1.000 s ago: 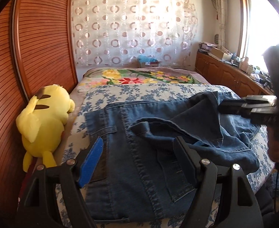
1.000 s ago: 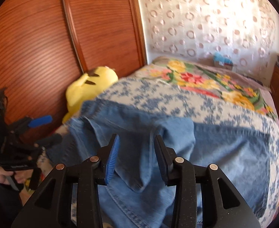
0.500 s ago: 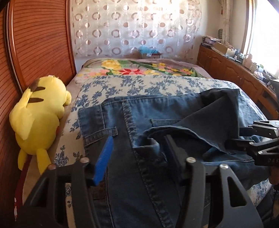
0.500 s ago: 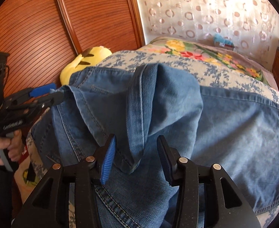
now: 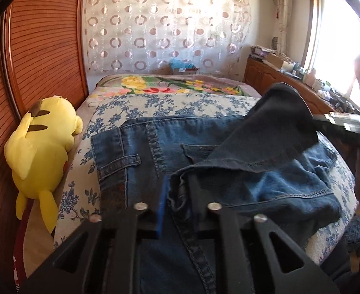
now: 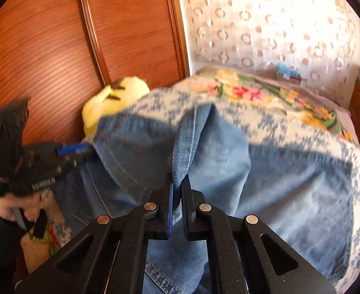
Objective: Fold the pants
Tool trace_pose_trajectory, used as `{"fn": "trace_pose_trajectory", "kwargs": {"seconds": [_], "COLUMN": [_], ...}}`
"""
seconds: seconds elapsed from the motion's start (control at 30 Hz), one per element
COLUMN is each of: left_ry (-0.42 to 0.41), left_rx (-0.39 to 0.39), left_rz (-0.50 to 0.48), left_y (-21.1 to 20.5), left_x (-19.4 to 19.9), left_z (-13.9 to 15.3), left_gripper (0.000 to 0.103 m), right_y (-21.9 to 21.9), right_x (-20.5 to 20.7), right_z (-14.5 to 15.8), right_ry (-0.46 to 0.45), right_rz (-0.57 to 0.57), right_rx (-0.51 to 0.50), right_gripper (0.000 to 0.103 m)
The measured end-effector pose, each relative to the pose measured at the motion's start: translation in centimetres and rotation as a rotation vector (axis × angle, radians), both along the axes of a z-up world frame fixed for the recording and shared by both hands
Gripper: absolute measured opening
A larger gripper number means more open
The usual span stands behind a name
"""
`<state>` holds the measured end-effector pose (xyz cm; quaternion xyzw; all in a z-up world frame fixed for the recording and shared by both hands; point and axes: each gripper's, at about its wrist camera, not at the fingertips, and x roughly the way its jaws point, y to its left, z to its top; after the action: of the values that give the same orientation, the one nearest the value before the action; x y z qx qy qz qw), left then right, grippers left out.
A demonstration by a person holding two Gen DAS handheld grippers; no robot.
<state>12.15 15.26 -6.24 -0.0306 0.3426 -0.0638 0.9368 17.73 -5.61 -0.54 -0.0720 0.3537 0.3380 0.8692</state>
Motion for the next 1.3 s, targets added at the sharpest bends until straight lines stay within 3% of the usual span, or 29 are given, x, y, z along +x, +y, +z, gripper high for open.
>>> {"fn": "trace_pose_trajectory", "kwargs": {"seconds": [0.27, 0.47, 0.93, 1.0, 1.1, 1.3], "left_ry": [-0.112, -0.144, -0.064, -0.053, -0.039, -0.019], "left_rx": [-0.048, -0.069, -0.092, -0.081, -0.052, -0.055], "left_rz": [-0.027, -0.013, 0.061, 0.063, 0.065, 0.075], "left_y": [-0.1, 1.0, 4.2, 4.0, 3.5, 3.6], "left_x": [-4.4, -7.1, -8.5, -8.6, -8.5, -8.3], "left_z": [3.3, 4.0, 0.7, 0.4, 0.0, -0.6], "left_gripper": [0.003, 0.003, 0.004, 0.004, 0.004, 0.005], "right_y": [3.0, 7.4, 17.4, 17.4, 16.6, 13.7], "right_x": [2.6, 3.9, 4.0, 3.9, 3.5, 2.5], "right_z": [4.2, 5.6, 2.6, 2.2, 2.0, 2.9], "right_ry": [-0.064, -0.077, -0.02, 0.0, -0.001, -0.031], "right_rz": [0.022, 0.077, 0.189, 0.207, 0.201, 0.19], "right_rx": [0.008, 0.006, -0.059, -0.059, -0.065, -0.028], "right_gripper": [0.002, 0.002, 0.003, 0.021, 0.038, 0.054]}}
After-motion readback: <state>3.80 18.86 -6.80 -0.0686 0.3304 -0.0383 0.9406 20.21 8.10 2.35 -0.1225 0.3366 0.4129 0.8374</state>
